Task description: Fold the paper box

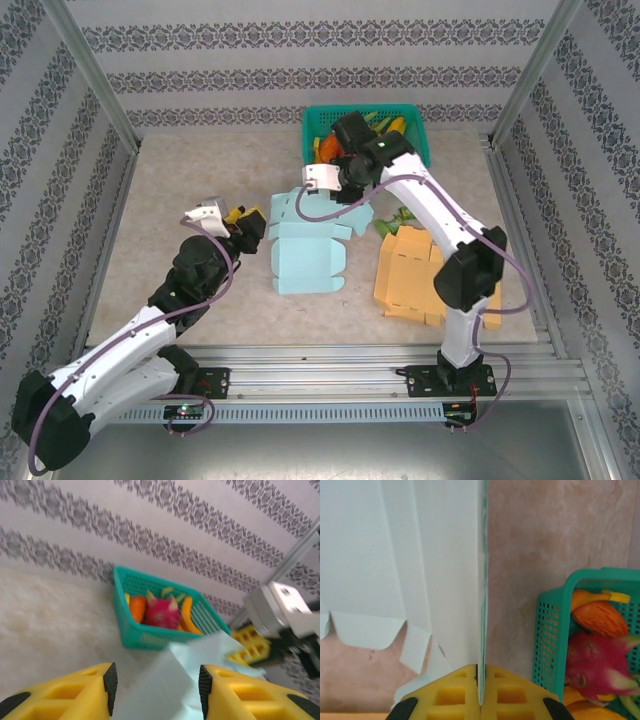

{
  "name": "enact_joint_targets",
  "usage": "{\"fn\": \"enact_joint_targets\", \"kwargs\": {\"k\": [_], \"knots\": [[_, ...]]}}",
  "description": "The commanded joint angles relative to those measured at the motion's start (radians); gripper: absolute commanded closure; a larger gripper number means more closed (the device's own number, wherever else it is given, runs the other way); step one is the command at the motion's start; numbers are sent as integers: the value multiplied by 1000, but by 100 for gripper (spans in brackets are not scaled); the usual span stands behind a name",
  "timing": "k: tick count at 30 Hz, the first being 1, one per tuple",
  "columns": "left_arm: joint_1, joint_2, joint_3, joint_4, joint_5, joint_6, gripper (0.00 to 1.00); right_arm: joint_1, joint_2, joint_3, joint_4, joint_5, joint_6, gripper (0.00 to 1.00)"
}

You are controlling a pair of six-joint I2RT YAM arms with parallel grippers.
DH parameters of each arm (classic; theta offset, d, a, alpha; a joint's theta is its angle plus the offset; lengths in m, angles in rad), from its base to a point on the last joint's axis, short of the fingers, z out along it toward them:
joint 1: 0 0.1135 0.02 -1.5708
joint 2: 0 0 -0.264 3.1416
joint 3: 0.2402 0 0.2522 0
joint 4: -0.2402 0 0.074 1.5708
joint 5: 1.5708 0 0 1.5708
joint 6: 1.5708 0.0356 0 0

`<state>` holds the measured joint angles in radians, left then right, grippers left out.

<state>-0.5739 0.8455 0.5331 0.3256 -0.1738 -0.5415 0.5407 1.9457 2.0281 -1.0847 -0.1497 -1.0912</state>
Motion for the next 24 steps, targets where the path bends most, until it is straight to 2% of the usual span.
{"fn": "enact_joint_targets", "kwargs": {"k": [1,5,8,11,17,24], "knots": [[6,-4,-50,-108,107,-163,52,13,103,151,-147,-16,40,100],[6,39,-43,-75,196,-184,62,21,260,358,-306,-8,31,100],[6,133,-15,-39,279,-217,67,20,282,376,-316,-47,10,100],[20,222,2,-5,258,-228,70,19,284,373,-314,-79,-5,100],[136,375,11,127,288,-287,74,12,277,356,-329,-103,-21,100],[177,365,11,120,217,-288,75,-8,252,273,-289,-96,-39,100]]}}
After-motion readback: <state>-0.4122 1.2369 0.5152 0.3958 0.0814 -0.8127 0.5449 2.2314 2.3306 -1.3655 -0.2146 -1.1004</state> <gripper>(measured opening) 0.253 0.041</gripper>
